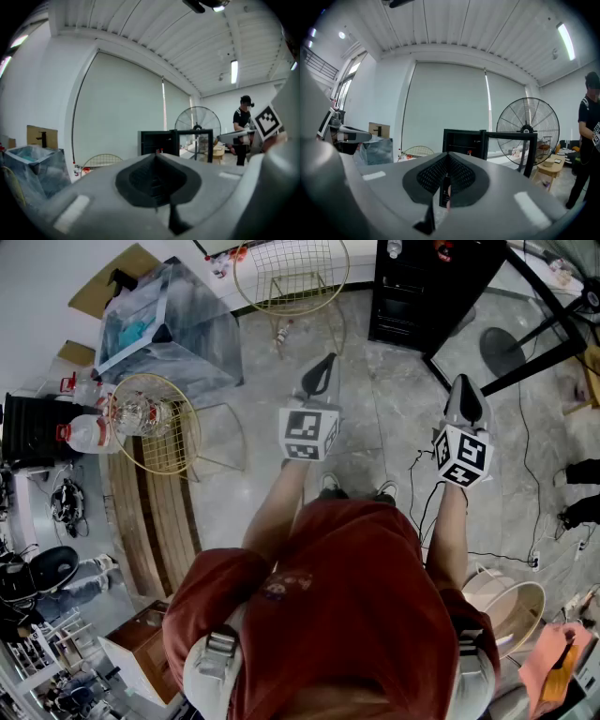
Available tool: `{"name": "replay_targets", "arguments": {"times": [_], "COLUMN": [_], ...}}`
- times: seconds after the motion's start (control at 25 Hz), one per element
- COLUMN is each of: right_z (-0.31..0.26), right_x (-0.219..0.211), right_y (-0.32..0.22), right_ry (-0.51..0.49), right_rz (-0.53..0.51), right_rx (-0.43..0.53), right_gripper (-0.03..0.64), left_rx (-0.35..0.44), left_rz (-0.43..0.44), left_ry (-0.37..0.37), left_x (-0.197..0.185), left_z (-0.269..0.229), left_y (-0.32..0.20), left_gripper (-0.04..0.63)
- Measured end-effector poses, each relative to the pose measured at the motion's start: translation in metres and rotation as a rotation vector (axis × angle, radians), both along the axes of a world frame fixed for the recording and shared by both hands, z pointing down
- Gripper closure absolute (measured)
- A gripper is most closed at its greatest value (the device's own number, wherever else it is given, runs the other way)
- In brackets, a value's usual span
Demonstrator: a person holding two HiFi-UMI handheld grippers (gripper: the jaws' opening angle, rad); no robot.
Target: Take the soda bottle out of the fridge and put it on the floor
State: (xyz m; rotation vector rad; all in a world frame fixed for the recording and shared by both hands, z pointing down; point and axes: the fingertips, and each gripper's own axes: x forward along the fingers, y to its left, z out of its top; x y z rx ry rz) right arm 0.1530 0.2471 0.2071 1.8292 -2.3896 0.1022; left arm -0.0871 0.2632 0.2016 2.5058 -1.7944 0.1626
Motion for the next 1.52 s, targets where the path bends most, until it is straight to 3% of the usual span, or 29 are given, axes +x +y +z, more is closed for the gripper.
{"name": "replay_targets", "arguments": {"times": [0.52, 0.84, 1.12, 1.28, 1.52], "right_z": [0.003, 0.013, 0.021, 0.024, 0.021], "right_x": [-0.072, -0.093, -0.075, -0.065, -0.016], "right_y": [0.008, 0.014, 0.002, -0.023, -0.079], "right_ry": [0.002, 0.007, -0.009, 0.030, -0.036], "right_rz": [0.025, 0.053, 0.057, 0.054, 0.069], "right_rx": [0.026, 0.006, -0.009, -0.007, -0.017], "right_gripper": [0.617, 0.617, 0.617, 0.617, 0.617], "left_rx": [0.006, -0.003, -0.020, -0.029, -0.040], "left_rz": [0.024, 0.058, 0.074, 0.087, 0.100], "left_ry": [0.013, 0.019, 0.020, 0.010, -0.014], "left_x": [-0.065, -0.082, -0.062, -0.047, 0.000], "left_z": [0.007, 0.017, 0.027, 0.029, 0.025], "left_y": [0.003, 0.003, -0.012, -0.037, -0.092], "left_gripper": [0.595, 0.595, 0.595, 0.595, 0.595]}}
